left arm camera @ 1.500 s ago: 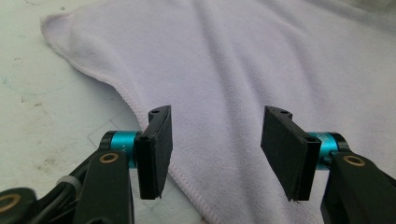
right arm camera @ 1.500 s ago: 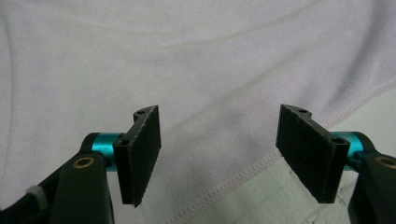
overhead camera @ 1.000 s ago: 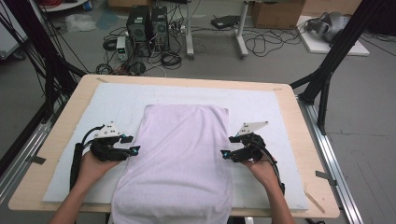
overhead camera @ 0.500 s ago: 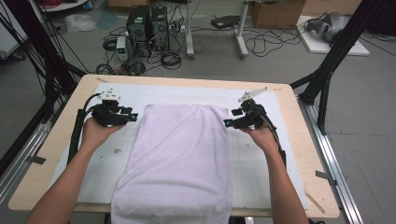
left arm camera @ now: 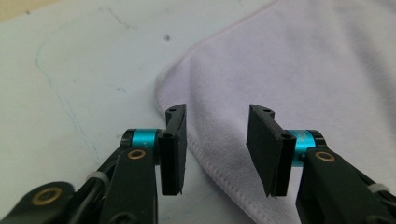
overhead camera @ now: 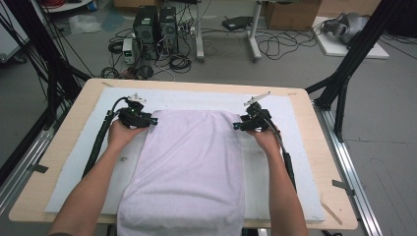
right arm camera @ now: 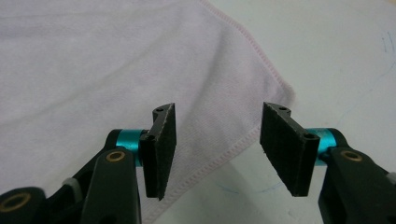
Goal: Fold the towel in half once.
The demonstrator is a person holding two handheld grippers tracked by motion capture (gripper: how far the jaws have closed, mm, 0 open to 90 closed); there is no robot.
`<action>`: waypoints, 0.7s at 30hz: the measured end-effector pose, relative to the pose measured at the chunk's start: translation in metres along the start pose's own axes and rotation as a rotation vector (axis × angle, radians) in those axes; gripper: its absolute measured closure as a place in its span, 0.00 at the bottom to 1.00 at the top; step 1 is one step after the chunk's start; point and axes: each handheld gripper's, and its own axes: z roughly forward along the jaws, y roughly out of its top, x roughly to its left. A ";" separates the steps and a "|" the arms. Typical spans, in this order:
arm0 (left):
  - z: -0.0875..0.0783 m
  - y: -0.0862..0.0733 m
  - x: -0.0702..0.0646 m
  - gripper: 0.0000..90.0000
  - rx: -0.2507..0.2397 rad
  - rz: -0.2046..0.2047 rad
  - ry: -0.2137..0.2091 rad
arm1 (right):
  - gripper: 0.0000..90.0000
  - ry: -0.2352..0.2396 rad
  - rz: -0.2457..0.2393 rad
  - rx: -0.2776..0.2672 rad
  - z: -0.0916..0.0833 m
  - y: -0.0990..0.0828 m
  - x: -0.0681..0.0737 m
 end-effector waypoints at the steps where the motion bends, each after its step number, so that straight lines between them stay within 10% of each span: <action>1: 0.003 -0.001 -0.001 0.63 0.014 0.005 0.003 | 0.51 -0.003 0.005 0.002 0.002 -0.001 -0.001; 8: 0.006 -0.001 0.000 0.93 0.044 0.019 0.037 | 0.60 -0.006 0.033 0.025 0.013 -0.012 -0.004; 13: 0.002 0.000 0.003 0.96 0.033 0.009 0.027 | 0.93 0.043 0.041 0.026 0.012 -0.011 -0.006; 21: -0.018 0.007 0.002 0.96 -0.037 0.035 0.018 | 0.95 0.041 0.003 -0.014 -0.007 -0.002 -0.001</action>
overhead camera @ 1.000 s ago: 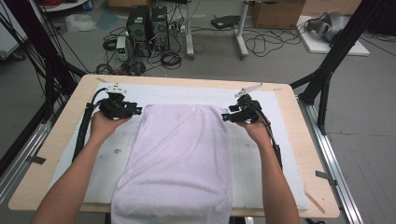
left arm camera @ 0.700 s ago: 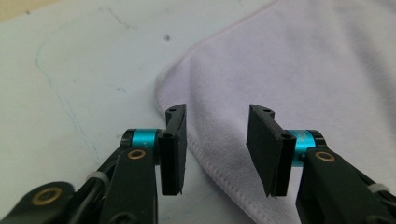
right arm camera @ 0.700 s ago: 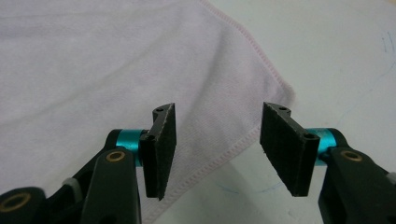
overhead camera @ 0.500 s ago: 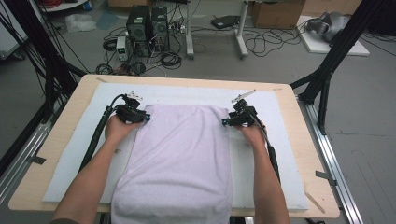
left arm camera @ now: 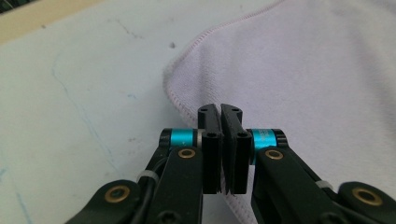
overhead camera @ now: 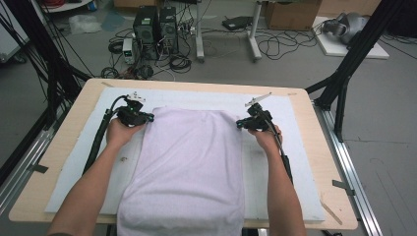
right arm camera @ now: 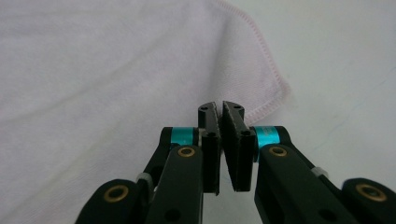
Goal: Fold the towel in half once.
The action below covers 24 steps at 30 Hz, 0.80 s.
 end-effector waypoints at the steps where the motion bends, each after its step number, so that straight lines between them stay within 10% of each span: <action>1: -0.010 0.004 0.001 0.96 -0.023 0.009 -0.004 | 0.95 0.000 0.005 -0.018 -0.006 0.001 0.001; 15: -0.086 0.005 -0.017 0.96 -0.171 0.109 -0.076 | 0.95 0.091 -0.070 -0.176 -0.089 -0.005 0.034; 24: -0.128 -0.053 -0.062 0.96 -0.174 0.205 -0.112 | 0.95 0.146 -0.136 -0.182 -0.105 -0.043 0.085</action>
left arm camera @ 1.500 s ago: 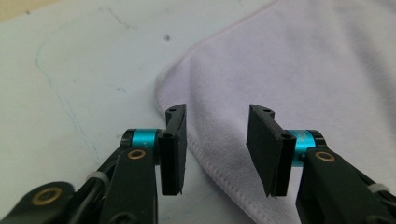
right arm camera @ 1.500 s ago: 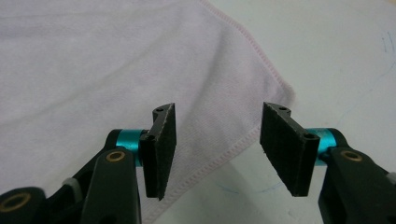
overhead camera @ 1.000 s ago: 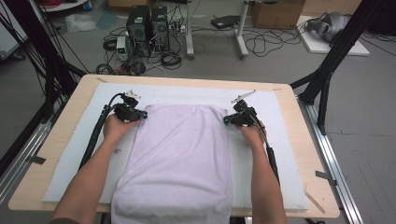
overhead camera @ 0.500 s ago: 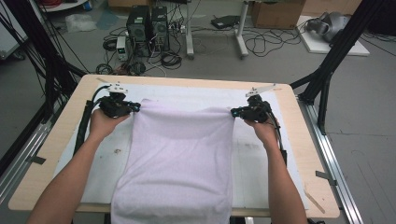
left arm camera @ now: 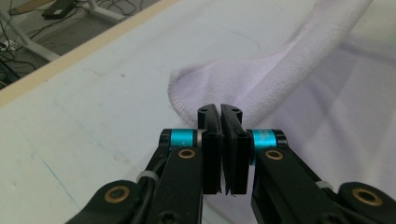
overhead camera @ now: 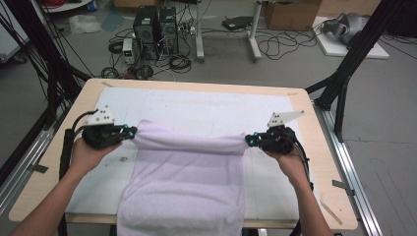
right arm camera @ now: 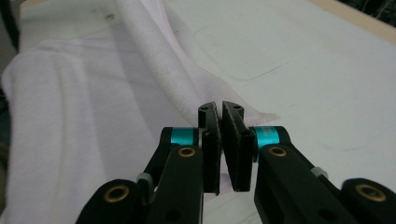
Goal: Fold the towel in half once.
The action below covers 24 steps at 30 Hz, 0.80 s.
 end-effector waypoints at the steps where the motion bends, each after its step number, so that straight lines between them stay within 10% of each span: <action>1: 0.000 0.000 0.000 0.96 0.000 0.000 0.000 | 0.95 0.000 0.000 0.000 0.000 0.000 0.000; 11: -0.030 -0.058 -0.055 0.80 0.060 0.002 -0.086 | 0.88 0.125 -0.011 0.063 -0.001 -0.057 0.060; 16: -0.032 -0.049 -0.043 0.74 0.035 -0.005 -0.050 | 0.77 0.045 -0.008 0.027 -0.010 -0.043 0.047; 24: 0.022 -0.045 -0.005 0.72 0.086 -0.117 0.010 | 0.57 0.005 0.038 0.101 0.036 -0.037 0.012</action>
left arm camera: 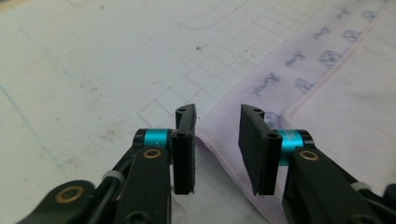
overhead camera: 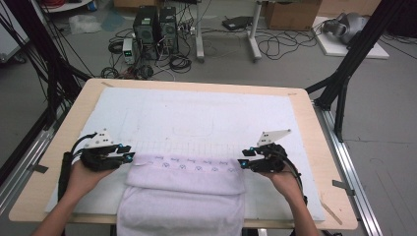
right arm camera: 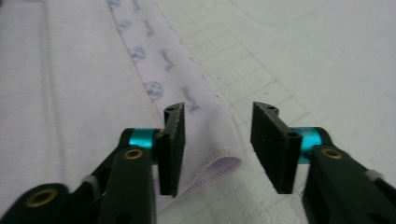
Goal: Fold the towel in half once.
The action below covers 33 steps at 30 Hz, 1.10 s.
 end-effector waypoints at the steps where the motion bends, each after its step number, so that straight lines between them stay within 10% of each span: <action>1: 0.007 0.000 0.002 0.69 0.014 -0.016 0.002 | 0.57 0.009 0.017 0.011 0.005 -0.002 -0.003; 9: 0.035 -0.005 0.008 0.52 0.122 -0.045 -0.020 | 0.57 0.023 0.049 0.106 0.027 -0.012 -0.012; 14: 0.034 -0.004 -0.001 0.89 0.128 0.002 -0.062 | 0.89 0.089 0.012 0.121 0.030 -0.011 -0.009; 18: 0.033 -0.001 -0.001 0.93 0.125 0.012 -0.042 | 0.94 0.095 -0.008 0.136 0.030 -0.008 -0.010; 26: 0.039 0.033 0.025 0.94 -0.002 -0.050 0.068 | 0.95 -0.085 0.027 0.099 0.025 0.017 -0.048; 33: 0.053 0.102 0.062 0.95 -0.038 -0.064 0.145 | 0.96 -0.183 0.053 0.041 0.003 0.064 -0.092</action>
